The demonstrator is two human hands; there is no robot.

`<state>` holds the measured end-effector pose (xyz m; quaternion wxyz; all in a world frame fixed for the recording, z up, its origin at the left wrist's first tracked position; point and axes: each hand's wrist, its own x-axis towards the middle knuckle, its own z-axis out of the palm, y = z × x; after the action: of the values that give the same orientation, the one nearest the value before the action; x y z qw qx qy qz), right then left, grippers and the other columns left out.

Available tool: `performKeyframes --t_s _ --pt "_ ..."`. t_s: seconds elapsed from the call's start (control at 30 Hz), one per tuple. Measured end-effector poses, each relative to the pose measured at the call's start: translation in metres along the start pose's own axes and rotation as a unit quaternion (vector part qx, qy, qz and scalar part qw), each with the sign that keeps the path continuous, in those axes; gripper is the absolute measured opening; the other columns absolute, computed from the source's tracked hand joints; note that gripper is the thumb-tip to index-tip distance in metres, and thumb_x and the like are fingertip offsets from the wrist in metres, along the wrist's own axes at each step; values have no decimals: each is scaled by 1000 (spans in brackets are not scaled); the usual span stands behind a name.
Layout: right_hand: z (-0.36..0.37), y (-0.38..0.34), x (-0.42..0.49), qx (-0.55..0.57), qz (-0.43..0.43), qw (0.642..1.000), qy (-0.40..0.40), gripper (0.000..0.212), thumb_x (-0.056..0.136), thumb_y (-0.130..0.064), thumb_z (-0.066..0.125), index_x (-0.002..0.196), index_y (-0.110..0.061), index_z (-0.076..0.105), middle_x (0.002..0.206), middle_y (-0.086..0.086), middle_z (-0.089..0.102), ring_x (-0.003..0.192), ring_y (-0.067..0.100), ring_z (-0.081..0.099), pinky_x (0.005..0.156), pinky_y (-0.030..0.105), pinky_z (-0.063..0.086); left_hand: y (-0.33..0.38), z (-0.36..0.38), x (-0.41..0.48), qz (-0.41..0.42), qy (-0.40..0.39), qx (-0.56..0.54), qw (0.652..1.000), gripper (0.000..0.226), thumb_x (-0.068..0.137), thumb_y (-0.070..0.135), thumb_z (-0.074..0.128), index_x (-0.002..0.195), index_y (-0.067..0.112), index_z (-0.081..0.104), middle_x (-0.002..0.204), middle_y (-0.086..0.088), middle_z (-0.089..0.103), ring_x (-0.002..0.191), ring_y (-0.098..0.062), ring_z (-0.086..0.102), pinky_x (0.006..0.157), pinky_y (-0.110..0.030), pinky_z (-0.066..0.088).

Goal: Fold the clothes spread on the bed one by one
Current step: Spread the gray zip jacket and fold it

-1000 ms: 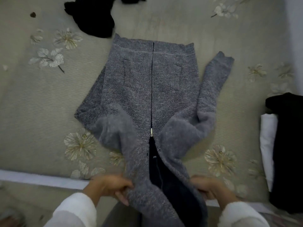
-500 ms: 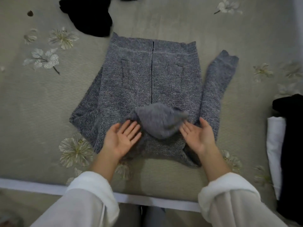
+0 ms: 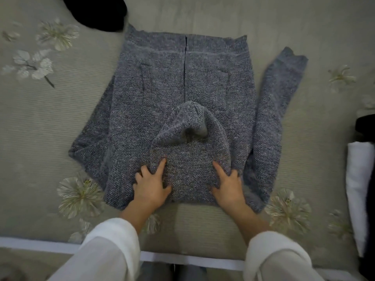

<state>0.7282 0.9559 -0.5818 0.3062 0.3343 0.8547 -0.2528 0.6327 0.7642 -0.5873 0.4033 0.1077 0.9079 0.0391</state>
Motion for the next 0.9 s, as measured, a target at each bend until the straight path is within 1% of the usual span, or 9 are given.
performKeyframes --t_s 0.07,0.17,0.3,0.37,0.47,0.6,0.73,0.83,0.9 --pt "-5 4 0 -17 -17 999 -28 78 91 -16 57 151 -40 12 128 19 39 116 39 46 97 43 42 -6 -1 3 25 -28 -26 999 93 92 34 58 151 29 -13 140 -21 24 110 -38 50 92 -43 46" --pt "-19 4 1 -47 -4 997 -57 68 85 -19 56 147 -25 28 121 18 55 111 37 54 92 41 47 -8 0 1 92 -103 -49 989 90 90 21 59 151 10 -6 121 -20 52 98 -31 58 72 -29 42" --pt "-39 -21 3 -236 -5 962 -134 43 89 -35 51 127 -16 49 123 9 58 113 30 55 86 37 46 -8 -4 -7 128 -195 -74 969 89 90 29 60 151 11 -2 131 -15 52 106 -25 54 76 -21 37" --pt "-49 -44 5 -298 -51 949 -91 30 93 -35 47 115 -15 54 118 7 60 108 27 58 78 36 45 -13 -17 -6 137 -134 -113 975 76 90 31 59 151 16 16 124 -9 57 98 -19 56 74 -22 38" --pt "-51 -81 12 -199 -179 963 12 21 96 -34 44 102 -17 53 103 6 62 89 26 59 64 32 41 -35 -44 -1 118 78 -240 960 50 90 21 57 139 21 47 108 2 60 93 -12 58 76 -21 42" --pt "-26 -128 25 -116 -298 946 59 50 97 -38 46 142 -22 32 133 6 40 118 25 42 85 37 46 -91 -75 26 -47 329 -270 903 42 87 16 60 128 14 55 124 -9 49 120 -26 41 100 -31 28" --pt "6 -150 54 -155 -191 967 -65 87 92 -53 52 152 -32 -7 160 3 -10 145 28 9 105 44 41 -162 -93 72 -286 292 -358 839 58 87 27 61 138 3 45 138 -26 45 130 -39 37 111 -41 26" --pt "26 -153 64 -250 -179 949 -65 95 89 -56 55 152 -29 -12 157 10 -23 145 35 6 96 43 48 -188 -96 90 -292 219 -427 827 60 83 32 69 129 -2 52 129 -23 56 118 -34 52 102 -41 41" --pt "29 -157 67 -272 -176 945 -48 97 86 -57 59 152 -28 -5 157 14 -17 144 38 7 94 43 49 -191 -101 90 -250 190 -435 844 39 81 29 72 103 -3 67 101 -20 67 88 -26 62 80 -33 50"
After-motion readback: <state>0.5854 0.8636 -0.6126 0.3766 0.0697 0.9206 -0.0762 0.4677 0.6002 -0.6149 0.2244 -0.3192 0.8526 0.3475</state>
